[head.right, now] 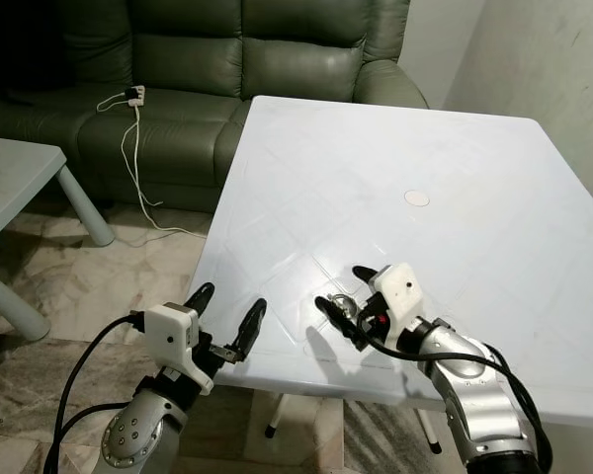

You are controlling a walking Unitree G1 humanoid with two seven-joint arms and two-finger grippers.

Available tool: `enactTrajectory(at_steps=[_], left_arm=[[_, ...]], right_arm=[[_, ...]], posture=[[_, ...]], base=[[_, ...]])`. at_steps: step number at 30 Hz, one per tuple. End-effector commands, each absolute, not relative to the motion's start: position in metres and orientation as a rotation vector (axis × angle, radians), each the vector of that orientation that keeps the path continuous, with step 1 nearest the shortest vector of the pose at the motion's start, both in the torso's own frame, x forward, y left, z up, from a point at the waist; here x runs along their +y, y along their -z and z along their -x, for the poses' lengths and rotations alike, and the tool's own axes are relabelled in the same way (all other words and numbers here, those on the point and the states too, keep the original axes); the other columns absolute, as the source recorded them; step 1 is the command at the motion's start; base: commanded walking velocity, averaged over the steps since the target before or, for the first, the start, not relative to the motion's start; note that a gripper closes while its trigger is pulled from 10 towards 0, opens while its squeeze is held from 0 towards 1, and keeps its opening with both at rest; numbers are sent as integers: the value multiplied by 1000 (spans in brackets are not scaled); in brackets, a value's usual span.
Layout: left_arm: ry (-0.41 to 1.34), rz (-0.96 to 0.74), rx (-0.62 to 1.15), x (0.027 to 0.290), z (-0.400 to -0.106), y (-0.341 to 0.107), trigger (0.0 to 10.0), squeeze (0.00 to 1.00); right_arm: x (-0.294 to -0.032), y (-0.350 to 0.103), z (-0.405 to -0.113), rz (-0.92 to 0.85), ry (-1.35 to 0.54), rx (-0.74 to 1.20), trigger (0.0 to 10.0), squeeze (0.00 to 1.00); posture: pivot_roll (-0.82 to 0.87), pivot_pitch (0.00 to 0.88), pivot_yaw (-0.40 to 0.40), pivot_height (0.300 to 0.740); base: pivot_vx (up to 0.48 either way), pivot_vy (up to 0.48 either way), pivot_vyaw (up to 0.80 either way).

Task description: Hang keys on a hook

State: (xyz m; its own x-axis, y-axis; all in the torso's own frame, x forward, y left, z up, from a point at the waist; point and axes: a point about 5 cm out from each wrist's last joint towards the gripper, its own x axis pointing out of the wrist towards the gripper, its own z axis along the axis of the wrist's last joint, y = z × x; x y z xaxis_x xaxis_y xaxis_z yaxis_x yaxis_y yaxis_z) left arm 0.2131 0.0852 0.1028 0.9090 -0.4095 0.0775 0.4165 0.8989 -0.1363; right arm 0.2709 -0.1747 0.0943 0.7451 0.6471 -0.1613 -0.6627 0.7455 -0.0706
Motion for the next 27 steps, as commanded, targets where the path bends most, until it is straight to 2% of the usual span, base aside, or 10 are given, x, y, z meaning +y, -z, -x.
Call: enactTrajectory(at_steps=[1,6,7,8,9,10,11,27], left_arm=[[440,147,-48,83,-210,-105,10000,0],[440,150,-42,84,-208,-106,10000,0],[439,150,-42,84,-208,-106,10000,0],[439,150,-41,84,-208,-106,10000,0],[439,151,-41,84,-208,-106,10000,0],[439,151,-41,84,-208,-106,10000,0],[438,152,-41,84,-208,-107,10000,0],[430,155,-43,85,-209,-109,10000,0]], right_arm=[[-176,-91,-268,147,-732,146,10000,0],[-176,-88,-263,154,-755,151,10000,0],[-176,-88,-263,151,-759,149,9451,0],[-176,-88,-262,149,-760,148,9451,0],[-176,-89,-262,148,-762,146,3412,0],[-176,-89,-262,149,-762,145,2863,0],[-175,-89,-263,148,-760,138,0,0],[-166,-90,-264,133,-790,115,0,0]], posture=[[-29,116,-81,740],[-28,124,-81,740],[-27,126,-80,740],[-27,126,-80,740],[-26,126,-80,740],[-26,128,-79,740],[-24,126,-79,740],[-8,114,-86,740]], base=[[0,0,0],[0,0,0],[0,0,0],[0,0,0],[0,0,0],[0,0,0],[0,0,0],[0,0,0]])
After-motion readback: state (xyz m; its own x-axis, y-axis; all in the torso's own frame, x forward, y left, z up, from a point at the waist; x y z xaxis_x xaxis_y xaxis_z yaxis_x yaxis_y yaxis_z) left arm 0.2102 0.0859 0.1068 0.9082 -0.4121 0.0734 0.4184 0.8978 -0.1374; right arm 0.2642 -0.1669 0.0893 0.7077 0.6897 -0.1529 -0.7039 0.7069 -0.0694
